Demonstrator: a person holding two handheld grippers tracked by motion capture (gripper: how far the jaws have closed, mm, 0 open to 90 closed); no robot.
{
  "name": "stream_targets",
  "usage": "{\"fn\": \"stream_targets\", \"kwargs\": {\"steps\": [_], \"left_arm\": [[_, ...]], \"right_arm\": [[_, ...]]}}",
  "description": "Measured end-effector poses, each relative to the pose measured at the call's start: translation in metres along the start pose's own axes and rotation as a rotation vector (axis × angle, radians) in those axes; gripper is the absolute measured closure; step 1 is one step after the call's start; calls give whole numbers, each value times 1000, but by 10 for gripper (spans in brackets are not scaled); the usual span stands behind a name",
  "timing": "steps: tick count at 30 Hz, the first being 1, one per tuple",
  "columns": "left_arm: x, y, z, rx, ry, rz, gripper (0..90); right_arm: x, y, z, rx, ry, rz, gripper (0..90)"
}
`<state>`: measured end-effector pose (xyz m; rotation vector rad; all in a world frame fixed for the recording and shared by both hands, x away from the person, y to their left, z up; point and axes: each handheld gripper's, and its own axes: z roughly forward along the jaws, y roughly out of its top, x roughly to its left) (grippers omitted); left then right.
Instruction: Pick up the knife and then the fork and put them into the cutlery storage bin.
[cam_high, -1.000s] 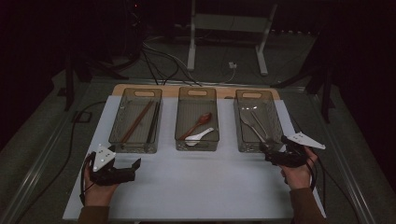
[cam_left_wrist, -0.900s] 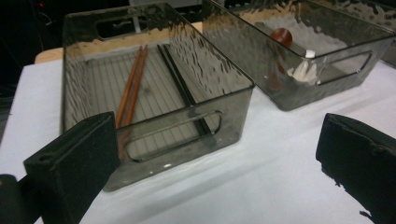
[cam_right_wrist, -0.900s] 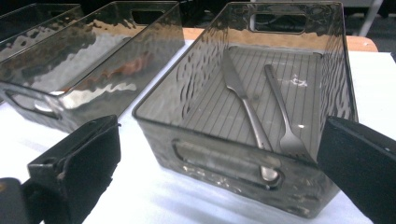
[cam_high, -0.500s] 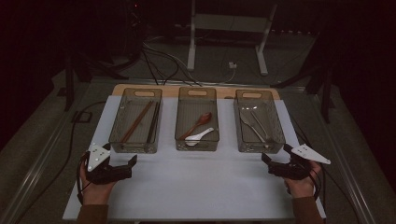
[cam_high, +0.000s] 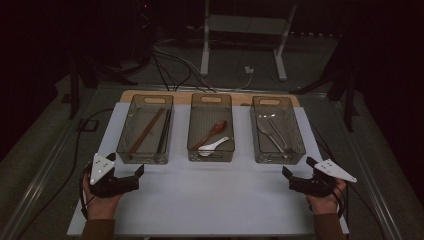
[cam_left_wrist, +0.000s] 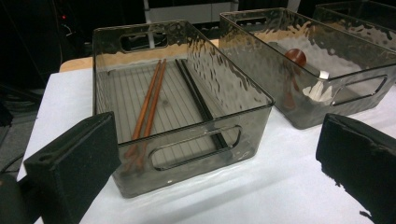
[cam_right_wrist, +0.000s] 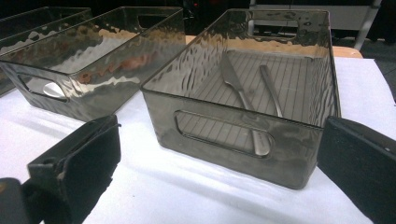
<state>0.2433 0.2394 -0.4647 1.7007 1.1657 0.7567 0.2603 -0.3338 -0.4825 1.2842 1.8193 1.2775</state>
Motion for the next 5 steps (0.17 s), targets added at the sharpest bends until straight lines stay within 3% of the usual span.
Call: {"fn": "stream_targets", "kwargs": {"steps": [5], "left_arm": [[0, -2, 1, 8, 7, -1, 6]], "right_arm": [[1, -2, 3, 11, -4, -9, 0]]}}
